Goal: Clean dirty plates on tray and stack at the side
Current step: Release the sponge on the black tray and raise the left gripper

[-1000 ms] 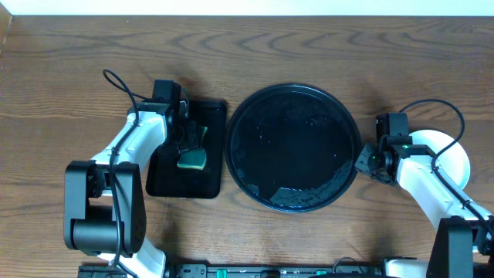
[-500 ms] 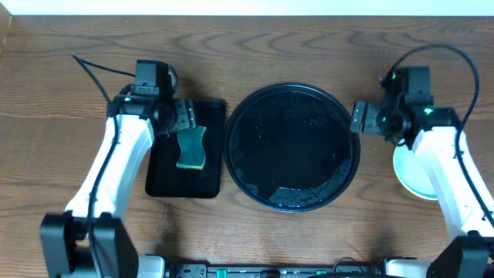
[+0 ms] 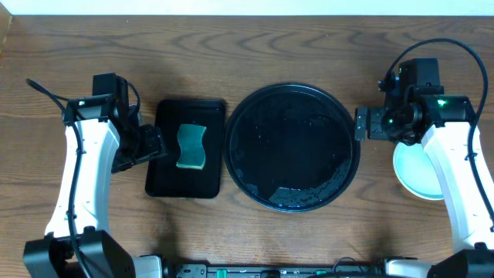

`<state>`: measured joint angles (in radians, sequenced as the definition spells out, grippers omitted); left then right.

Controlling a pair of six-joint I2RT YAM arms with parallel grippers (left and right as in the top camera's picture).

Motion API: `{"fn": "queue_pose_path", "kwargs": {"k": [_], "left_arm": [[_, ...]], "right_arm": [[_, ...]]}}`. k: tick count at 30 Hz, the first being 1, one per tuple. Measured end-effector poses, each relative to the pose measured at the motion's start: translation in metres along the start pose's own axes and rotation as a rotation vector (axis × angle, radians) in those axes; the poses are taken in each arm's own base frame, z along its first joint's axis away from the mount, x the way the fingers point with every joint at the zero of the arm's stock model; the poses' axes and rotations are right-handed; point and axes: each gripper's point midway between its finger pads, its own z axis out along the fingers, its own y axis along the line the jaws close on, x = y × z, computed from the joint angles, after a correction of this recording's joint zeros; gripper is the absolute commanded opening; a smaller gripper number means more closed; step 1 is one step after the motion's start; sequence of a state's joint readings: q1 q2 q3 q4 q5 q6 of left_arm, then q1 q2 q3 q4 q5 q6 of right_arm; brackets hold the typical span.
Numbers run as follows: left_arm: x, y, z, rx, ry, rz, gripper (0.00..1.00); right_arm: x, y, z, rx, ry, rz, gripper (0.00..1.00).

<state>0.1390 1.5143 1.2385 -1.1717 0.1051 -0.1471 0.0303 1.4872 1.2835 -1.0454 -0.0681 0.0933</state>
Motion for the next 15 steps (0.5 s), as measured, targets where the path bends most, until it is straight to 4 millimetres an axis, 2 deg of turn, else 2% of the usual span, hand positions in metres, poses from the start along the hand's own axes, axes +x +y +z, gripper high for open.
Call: {"fn": "queue_pose_path", "kwargs": {"k": [7, 15], "left_arm": [[0.006, -0.006, -0.022, 0.053, -0.099, 0.039, 0.78], [0.015, -0.008, -0.057, 0.119, -0.371, 0.070, 0.78]], "right_arm": [[0.020, -0.001, -0.008, -0.003, -0.043, -0.003, 0.99], [0.056, -0.004, -0.027, -0.017, -0.239, -0.015, 0.99]]}}
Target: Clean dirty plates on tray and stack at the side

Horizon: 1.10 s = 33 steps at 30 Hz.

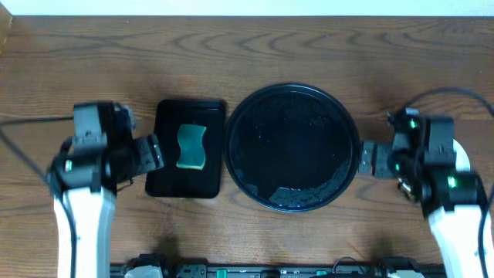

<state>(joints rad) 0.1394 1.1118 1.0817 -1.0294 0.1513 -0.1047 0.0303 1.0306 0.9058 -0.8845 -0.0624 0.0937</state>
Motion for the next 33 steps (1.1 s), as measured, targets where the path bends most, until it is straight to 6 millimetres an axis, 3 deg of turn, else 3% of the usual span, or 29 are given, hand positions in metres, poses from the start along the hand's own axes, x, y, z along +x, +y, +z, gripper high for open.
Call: {"fn": "queue_pose_path", "kwargs": {"k": [9, 13, 33], "left_arm": [[0.012, -0.001, -0.028, 0.040, -0.231, 0.023, 0.79], [0.020, 0.001, -0.024, 0.039, -0.224, 0.021, 0.79], [0.024, 0.004, -0.002, 0.022, -0.127, 0.010, 0.79]], "right_arm": [[0.025, -0.001, -0.032, 0.000, -0.068, -0.004, 0.99], [0.028, -0.002, -0.033, 0.000, -0.064, -0.004, 0.99], [0.030, -0.002, -0.030, 0.001, -0.051, -0.003, 0.99]]}}
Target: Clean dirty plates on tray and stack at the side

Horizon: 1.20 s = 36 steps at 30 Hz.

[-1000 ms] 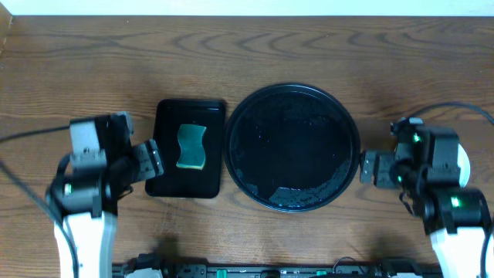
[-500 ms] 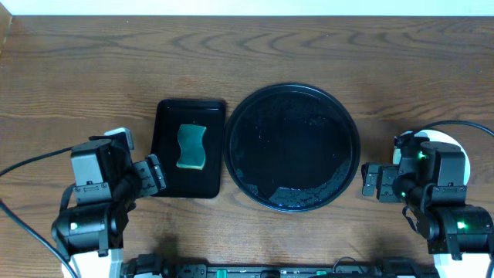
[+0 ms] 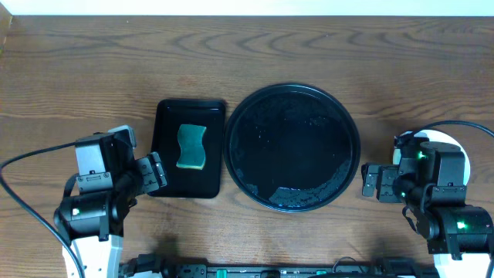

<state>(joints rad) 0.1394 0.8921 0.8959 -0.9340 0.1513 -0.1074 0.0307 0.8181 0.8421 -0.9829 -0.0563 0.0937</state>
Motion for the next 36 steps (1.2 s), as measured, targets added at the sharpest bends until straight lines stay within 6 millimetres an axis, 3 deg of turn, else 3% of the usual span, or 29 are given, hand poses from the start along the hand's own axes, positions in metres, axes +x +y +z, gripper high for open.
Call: {"fn": "queue_pose_path", "kwargs": {"k": [5, 13, 20, 29, 36], "left_arm": [[0.001, 0.001, 0.004, -0.003, 0.019, -0.002, 0.79], [0.003, 0.001, 0.009, -0.008, 0.045, -0.004, 0.79], [0.004, 0.002, 0.011, -0.010, 0.054, -0.005, 0.79], [0.004, 0.002, 0.012, -0.010, 0.056, -0.005, 0.79], [0.004, 0.002, 0.012, -0.010, 0.056, -0.005, 0.79]], "right_arm": [[0.000, 0.000, 0.000, 0.000, -0.002, 0.000, 0.99], [0.018, -0.004, 0.004, 0.005, -0.083, -0.004, 0.99], [-0.002, -0.004, 0.003, -0.017, -0.434, -0.019, 0.99], [-0.035, 0.000, -0.015, -0.065, -0.909, -0.031, 0.99], [-0.043, 0.001, -0.028, -0.088, -1.122, -0.040, 0.99]]}}
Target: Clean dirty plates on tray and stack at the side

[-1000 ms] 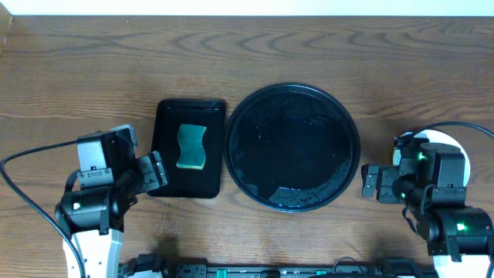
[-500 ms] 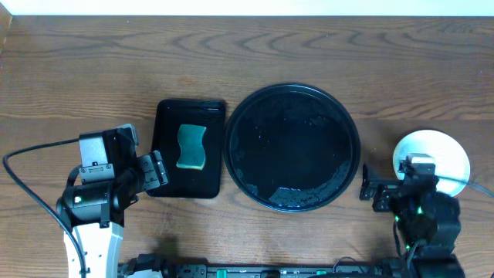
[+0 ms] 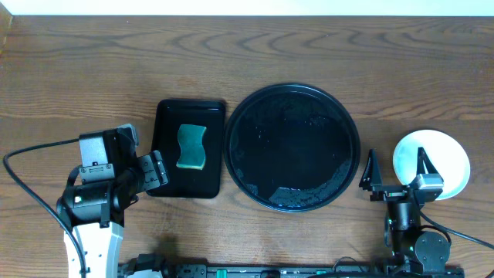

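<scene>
A round black tray lies in the middle of the table, wet, with no plate on it. One white plate rests on the table to its right. My right gripper stands open near the front edge, between the tray and the plate, with one fingertip over the plate's left rim and nothing held. My left gripper sits at the lower left edge of a small black rectangular tray and looks open and empty. A green sponge lies in that small tray.
The brown wooden table runs to a pale wall at the back. A black cable loops out to the left of the left arm. The arm bases line the front edge.
My right arm has drawn back to the front edge, and its open fingers now show from above beside the white plate, which is fully uncovered. The left arm has hardly moved.
Both arms first reached farther back, the left gripper beside the small tray and the right one beside the round tray with the white plate under its arm. At each later moment both were nearer the front edge. Sponge, trays and plate stayed put.
</scene>
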`<state>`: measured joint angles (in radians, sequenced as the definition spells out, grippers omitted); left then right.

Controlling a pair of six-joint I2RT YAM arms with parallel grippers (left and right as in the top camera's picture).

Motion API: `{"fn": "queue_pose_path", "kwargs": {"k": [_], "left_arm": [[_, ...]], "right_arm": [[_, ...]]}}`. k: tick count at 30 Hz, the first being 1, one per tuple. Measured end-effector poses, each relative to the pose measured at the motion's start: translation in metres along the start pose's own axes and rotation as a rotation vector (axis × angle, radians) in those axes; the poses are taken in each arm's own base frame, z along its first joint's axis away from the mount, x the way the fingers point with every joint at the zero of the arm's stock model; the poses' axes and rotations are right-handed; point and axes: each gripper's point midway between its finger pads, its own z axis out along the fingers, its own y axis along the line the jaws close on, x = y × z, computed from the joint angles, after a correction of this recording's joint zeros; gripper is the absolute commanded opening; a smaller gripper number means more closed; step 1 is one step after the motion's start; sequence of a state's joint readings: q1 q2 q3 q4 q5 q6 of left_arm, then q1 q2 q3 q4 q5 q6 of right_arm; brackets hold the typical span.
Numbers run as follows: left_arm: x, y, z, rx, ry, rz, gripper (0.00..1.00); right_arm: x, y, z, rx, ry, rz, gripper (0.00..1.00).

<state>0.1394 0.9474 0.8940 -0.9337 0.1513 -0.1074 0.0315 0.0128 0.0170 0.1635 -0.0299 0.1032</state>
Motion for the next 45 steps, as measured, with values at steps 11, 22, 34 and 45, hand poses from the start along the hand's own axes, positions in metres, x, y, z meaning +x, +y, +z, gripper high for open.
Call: {"fn": "queue_pose_path", "kwargs": {"k": [11, 22, 34, 45], "left_arm": [[0.000, 0.000, 0.000, 0.000, 0.000, 0.000, 0.79], [0.000, 0.000, 0.000, 0.000, 0.000, 0.000, 0.79], [0.000, 0.000, 0.000, 0.000, 0.000, 0.000, 0.79], [0.000, 0.000, 0.000, 0.000, 0.000, 0.000, 0.79]], "right_arm": [[0.062, 0.002, -0.007, -0.010, 0.244, -0.012, 0.99], [0.062, 0.002, -0.007, -0.015, 0.243, -0.055, 0.99], [0.062, 0.002, -0.007, -0.015, 0.243, -0.058, 0.99], [0.062, 0.002, -0.007, -0.015, 0.243, -0.058, 0.99]]}}
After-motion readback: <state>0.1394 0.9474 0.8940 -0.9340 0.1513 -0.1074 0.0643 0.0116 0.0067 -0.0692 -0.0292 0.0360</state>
